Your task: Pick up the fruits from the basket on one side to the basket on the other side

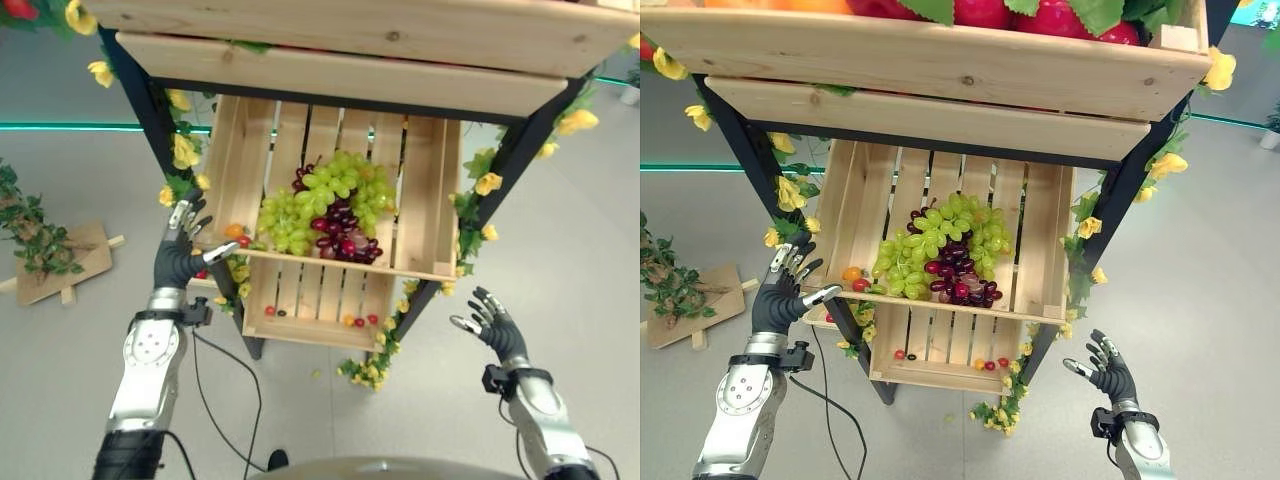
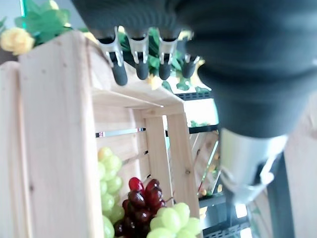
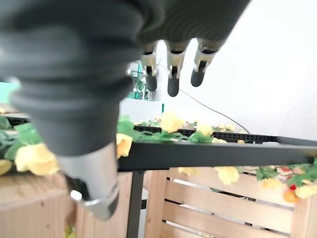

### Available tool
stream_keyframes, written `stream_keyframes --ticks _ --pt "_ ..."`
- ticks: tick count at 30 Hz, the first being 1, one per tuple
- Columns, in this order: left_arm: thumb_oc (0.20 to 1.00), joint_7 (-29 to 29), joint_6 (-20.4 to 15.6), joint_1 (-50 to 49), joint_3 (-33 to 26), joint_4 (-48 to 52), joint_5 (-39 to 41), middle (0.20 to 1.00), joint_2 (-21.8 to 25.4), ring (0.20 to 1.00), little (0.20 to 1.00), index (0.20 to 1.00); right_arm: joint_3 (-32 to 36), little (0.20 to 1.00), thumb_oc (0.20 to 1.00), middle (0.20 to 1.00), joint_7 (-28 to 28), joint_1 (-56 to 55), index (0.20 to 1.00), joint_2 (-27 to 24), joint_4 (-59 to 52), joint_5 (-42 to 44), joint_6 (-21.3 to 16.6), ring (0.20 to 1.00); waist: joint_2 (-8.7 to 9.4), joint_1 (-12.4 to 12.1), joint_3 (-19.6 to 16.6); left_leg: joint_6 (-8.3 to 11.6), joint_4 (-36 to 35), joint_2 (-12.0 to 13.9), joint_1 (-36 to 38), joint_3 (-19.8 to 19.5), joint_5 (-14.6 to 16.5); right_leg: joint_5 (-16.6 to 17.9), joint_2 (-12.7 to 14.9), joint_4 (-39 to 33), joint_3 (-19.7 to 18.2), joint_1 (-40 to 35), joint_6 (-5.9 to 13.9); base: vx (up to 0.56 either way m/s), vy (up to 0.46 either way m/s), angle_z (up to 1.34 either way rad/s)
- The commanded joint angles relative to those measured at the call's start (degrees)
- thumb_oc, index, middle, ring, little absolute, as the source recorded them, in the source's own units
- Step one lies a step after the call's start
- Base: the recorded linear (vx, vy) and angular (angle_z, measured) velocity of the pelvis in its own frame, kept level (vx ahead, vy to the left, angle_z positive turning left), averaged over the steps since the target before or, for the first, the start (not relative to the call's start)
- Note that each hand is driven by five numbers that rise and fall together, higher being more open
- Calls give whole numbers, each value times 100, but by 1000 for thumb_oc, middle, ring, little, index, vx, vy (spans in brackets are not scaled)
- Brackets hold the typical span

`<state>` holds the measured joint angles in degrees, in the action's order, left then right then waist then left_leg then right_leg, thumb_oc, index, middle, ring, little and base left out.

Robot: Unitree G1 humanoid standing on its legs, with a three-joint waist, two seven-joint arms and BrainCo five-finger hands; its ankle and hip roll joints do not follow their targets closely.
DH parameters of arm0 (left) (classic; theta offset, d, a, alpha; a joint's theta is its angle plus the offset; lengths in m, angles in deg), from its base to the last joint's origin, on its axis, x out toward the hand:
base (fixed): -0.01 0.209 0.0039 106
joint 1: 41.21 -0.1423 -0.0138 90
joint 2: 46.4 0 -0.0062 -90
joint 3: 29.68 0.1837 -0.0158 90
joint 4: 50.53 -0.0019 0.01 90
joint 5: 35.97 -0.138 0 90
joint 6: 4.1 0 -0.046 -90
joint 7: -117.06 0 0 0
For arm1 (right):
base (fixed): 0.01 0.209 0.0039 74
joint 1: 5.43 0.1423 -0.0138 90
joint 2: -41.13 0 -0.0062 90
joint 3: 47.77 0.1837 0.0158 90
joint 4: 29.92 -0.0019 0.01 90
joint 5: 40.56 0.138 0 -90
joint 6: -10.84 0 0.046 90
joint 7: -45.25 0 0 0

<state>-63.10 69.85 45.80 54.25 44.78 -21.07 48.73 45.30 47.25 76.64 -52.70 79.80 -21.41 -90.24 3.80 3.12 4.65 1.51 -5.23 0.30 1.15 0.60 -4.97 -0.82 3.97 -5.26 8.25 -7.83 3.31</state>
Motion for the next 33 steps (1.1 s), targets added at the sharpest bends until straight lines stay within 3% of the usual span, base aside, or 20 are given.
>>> stream_keyframes --ticks 1,10,33 --pt "1000 -105 -241 -134 -288 139 252 1000 108 1000 1000 1000 317 1000 1000 1000 -48 353 1000 93 -291 32 -448 1000 157 -88 -28 169 221 227 210 83 652 -26 215 38 91 162 411 8 -13 13" --pt "1000 -248 -362 -657 -408 313 529 1000 -157 1000 1000 1000 395 1000 1000 1000 -69 300 1000 146 -308 138 -547 1000 174 -189 44 179 250 207 73 -20 611 -9 230 45 199 216 402 -25 -10 8" --pt "1000 -267 -440 -951 -451 -58 505 1000 -252 1000 1000 1000 651 1000 1000 1000 -168 233 1000 185 -584 273 -670 1000 161 -267 129 240 357 246 -21 -183 597 -125 189 164 356 208 344 -5 -14 6"
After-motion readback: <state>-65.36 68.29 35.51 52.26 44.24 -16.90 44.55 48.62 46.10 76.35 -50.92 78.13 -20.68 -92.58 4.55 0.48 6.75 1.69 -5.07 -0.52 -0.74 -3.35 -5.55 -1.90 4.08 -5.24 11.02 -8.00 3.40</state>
